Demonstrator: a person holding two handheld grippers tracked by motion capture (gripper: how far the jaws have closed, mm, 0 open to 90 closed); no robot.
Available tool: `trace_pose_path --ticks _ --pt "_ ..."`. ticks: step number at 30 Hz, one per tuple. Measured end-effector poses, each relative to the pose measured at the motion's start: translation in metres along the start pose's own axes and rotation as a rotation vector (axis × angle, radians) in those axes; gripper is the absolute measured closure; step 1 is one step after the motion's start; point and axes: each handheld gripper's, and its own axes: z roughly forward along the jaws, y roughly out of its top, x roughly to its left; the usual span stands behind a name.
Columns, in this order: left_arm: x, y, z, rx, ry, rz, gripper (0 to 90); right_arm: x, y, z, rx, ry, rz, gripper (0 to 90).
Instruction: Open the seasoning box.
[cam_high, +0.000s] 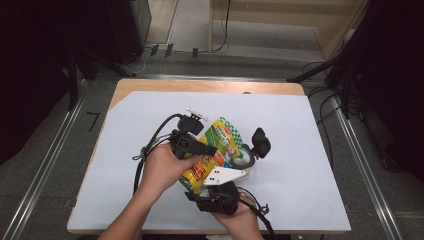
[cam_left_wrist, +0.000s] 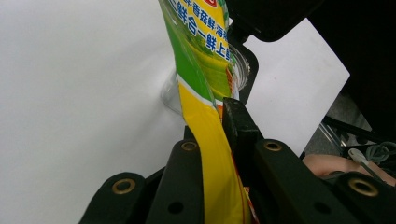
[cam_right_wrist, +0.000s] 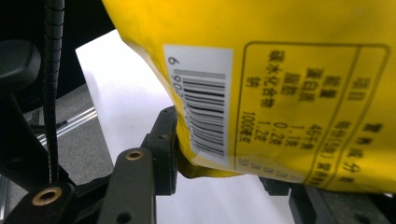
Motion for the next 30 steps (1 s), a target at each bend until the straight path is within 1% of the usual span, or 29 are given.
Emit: trace_pose_path --ticks 3,6,10,17,18,19,21,23,24,25,26,27,28,30 --pt "0.0 0.0 0.0 0.0 0.001 -0.003 86.8 0.001 0.0 0.0 0.004 -0.014 -0.013 56.8" --pt "0.001 0.0 0.0 -0.002 0.004 -0.011 86.8 0.001 0.0 -0.001 0.006 -0.02 -0.015 56.4" --pt "0.001 0.0 -0.001 -0.006 0.009 -0.022 86.9 0.001 0.0 -0.002 0.0 -0.025 -0.004 55.7" --pt "0.001 0.0 0.0 -0.012 0.011 -0.026 86.9 0.002 0.0 -0.004 0.001 -0.043 -0.007 54.7" --pt "0.0 0.0 0.0 -0.01 0.014 -0.023 86.9 0.003 0.0 -0.005 0.003 -0.048 -0.004 54.7" --pt "0.0 0.0 0.0 -0.011 0.015 -0.022 86.8 0.002 0.0 -0.005 0.006 -0.046 0.008 55.8" --pt "0.0 0.001 0.001 -0.012 0.009 -0.024 86.7 0.001 0.001 -0.006 0.006 -0.042 0.017 56.7" --pt "0.001 0.003 0.001 -0.006 -0.002 -0.034 86.1 -0.001 0.001 -0.006 0.002 -0.031 0.024 57.4" --pt "0.001 0.005 0.001 0.003 -0.007 -0.032 85.8 -0.002 0.002 -0.007 0.001 -0.02 0.03 57.9" --pt "0.002 0.008 0.001 0.013 -0.022 -0.031 85.0 -0.003 0.003 -0.007 -0.005 0.015 0.055 58.8" --pt "0.002 0.009 0.001 0.017 -0.032 -0.031 84.7 -0.003 0.003 -0.007 -0.012 0.03 0.062 59.5" --pt "0.002 0.009 0.001 0.017 -0.032 -0.031 84.2 -0.004 0.004 -0.008 -0.013 0.043 0.071 60.6" --pt "0.002 0.01 0.002 0.016 -0.048 -0.031 84.2 -0.004 0.004 -0.008 -0.013 0.043 0.071 60.6" --pt "0.002 0.012 0.003 0.03 -0.061 -0.027 83.6 -0.007 0.004 -0.008 -0.02 0.071 0.097 61.9"
